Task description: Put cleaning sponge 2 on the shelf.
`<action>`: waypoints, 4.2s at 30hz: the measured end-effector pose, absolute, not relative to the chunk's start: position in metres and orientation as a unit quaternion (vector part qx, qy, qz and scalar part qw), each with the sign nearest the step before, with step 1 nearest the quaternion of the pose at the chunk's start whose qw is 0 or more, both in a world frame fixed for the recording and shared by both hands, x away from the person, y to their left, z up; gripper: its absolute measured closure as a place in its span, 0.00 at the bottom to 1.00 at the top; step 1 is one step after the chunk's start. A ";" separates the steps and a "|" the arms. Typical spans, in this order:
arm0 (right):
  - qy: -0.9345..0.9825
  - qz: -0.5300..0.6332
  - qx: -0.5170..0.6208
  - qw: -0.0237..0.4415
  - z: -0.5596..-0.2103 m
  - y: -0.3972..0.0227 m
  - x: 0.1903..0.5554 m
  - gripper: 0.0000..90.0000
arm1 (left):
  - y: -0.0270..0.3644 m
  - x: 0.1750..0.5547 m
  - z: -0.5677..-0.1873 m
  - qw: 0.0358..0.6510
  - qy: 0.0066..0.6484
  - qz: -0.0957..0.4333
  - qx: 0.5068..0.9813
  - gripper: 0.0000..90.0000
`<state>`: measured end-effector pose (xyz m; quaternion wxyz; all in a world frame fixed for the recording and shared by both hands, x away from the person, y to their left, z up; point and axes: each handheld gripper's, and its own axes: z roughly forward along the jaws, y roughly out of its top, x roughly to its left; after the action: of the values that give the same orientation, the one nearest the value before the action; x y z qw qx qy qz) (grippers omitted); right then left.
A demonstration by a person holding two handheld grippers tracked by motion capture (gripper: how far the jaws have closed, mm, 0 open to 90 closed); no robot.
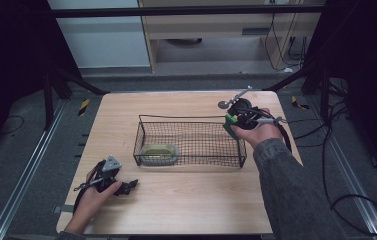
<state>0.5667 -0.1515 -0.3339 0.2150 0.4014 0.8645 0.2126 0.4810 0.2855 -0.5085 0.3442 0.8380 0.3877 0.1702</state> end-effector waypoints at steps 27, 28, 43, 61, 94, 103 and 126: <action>0.861 0.206 0.427 0.185 -0.379 -0.160 0.597 0.72 | 0.286 0.481 -0.509 0.345 0.386 0.170 0.838 0.00; 0.860 0.206 0.428 0.184 -0.379 -0.160 0.597 0.72 | 0.286 0.481 -0.509 0.345 0.386 0.170 0.839 0.00; 0.863 0.192 0.431 0.180 -0.400 -0.157 0.602 0.72 | 0.286 0.481 -0.509 0.345 0.385 0.170 0.839 0.00; 0.865 0.183 0.430 0.182 -0.414 -0.153 0.604 0.71 | 0.286 0.482 -0.509 0.346 0.384 0.170 0.839 0.00; 0.868 0.216 0.413 0.172 -0.393 -0.145 0.581 0.64 | 0.285 0.482 -0.509 0.347 0.385 0.169 0.838 0.00; 0.870 0.225 0.407 0.162 -0.393 -0.139 0.577 0.62 | 0.286 0.482 -0.509 0.345 0.384 0.169 0.840 0.00; 0.817 0.296 0.456 0.196 -0.367 -0.174 0.553 0.08 | 0.285 0.482 -0.509 0.345 0.384 0.169 0.840 0.00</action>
<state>0.5530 -0.1739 -0.3666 0.1956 0.4556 0.8165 0.2957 0.4820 0.2851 -0.5087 0.3448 0.8398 0.3837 0.1693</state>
